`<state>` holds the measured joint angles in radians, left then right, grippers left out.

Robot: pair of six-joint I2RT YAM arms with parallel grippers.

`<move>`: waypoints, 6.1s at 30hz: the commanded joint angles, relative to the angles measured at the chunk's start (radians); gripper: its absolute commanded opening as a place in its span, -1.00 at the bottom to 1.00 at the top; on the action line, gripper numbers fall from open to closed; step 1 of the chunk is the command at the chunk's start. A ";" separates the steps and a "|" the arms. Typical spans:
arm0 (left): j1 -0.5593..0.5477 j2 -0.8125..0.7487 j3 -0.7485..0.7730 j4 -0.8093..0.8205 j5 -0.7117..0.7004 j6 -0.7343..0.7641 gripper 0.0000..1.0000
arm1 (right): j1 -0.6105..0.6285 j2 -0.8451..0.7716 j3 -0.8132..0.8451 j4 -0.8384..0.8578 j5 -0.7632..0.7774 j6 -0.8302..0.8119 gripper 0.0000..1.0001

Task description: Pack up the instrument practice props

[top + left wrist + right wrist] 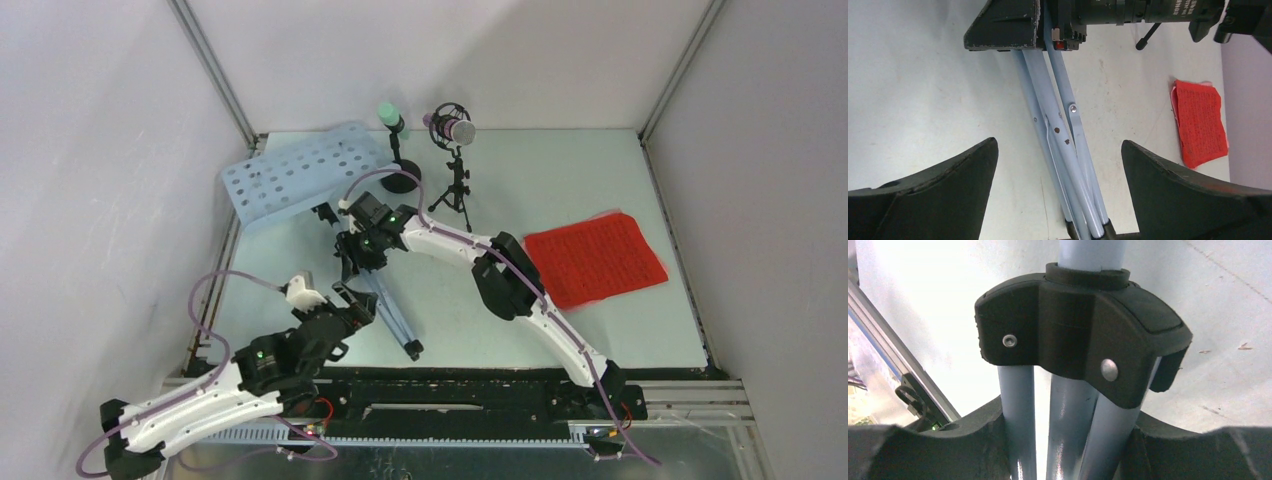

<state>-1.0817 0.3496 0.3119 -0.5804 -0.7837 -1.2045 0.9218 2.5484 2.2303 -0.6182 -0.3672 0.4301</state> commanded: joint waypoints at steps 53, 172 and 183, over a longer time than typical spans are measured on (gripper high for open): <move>-0.001 -0.064 0.617 -0.433 -0.109 0.368 1.00 | 0.069 -0.354 -0.275 0.458 0.437 -0.140 0.78; 0.421 -0.018 0.408 -0.114 0.347 0.870 1.00 | 0.244 -1.106 -1.722 1.609 0.646 -0.541 -1.00; 0.421 -0.011 0.408 -0.114 0.356 0.870 1.00 | 0.273 -1.067 -1.732 1.565 0.682 -0.457 -0.50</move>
<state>-0.6670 0.3355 0.7322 -0.7193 -0.4404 -0.3557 1.1683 1.4548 0.5110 0.9939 0.3077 -0.1131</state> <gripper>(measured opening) 0.996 0.205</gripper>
